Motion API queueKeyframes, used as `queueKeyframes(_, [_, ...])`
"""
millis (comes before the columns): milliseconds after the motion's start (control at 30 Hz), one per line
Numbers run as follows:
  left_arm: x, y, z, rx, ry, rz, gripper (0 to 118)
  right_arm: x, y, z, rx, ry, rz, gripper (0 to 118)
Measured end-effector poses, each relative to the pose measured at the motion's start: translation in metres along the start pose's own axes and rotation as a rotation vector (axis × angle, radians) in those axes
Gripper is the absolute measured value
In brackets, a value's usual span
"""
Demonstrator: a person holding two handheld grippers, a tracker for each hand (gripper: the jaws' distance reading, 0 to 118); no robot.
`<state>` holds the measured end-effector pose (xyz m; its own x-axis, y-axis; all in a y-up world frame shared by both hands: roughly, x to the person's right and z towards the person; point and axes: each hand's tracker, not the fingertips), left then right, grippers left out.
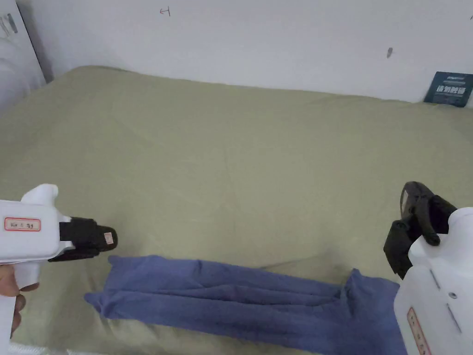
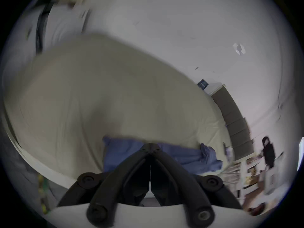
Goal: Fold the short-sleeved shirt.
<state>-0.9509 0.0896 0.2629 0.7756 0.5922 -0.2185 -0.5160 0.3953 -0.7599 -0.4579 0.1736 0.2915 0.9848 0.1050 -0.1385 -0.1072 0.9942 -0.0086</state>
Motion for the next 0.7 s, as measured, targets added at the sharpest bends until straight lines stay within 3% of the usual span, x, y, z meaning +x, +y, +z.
queueKeyframes(200, [-0.039,-0.003,-0.025,-0.111,-0.039,0.012,1,-0.007,-0.02,-0.008,-0.055,0.035,-0.023,0])
queueKeyframes(233, [-0.044,0.0,-0.029,-0.113,-0.071,0.02,7,-0.009,-0.023,-0.009,-0.058,0.03,-0.019,0])
queueKeyframes(267, [-0.048,0.001,-0.034,-0.123,-0.156,0.033,22,-0.01,-0.025,-0.01,-0.067,0.024,-0.017,0])
queueKeyframes(300, [-0.05,0.001,-0.039,-0.126,-0.197,0.048,53,-0.01,-0.027,-0.011,-0.072,0.022,-0.019,0])
queueKeyframes(333, [-0.08,0.015,-0.046,-0.122,-0.221,0.053,102,-0.01,-0.029,-0.012,-0.079,0.025,-0.023,0])
queueKeyframes(367, [-0.082,0.015,-0.053,-0.142,-0.245,0.044,118,-0.012,-0.031,-0.012,-0.086,0.024,-0.021,0])
queueKeyframes(500, [-0.097,0.018,-0.075,-0.275,-0.308,0.125,118,-0.011,-0.04,-0.016,-0.133,0.032,-0.036,0])
queueKeyframes(633, [-0.099,0.01,-0.111,-0.373,-0.278,0.111,118,-0.008,-0.045,-0.017,-0.152,0.032,-0.042,0])
queueKeyframes(700, [-0.103,0.011,-0.116,-0.361,-0.334,0.129,118,-0.006,-0.044,-0.017,-0.154,0.032,-0.039,0])
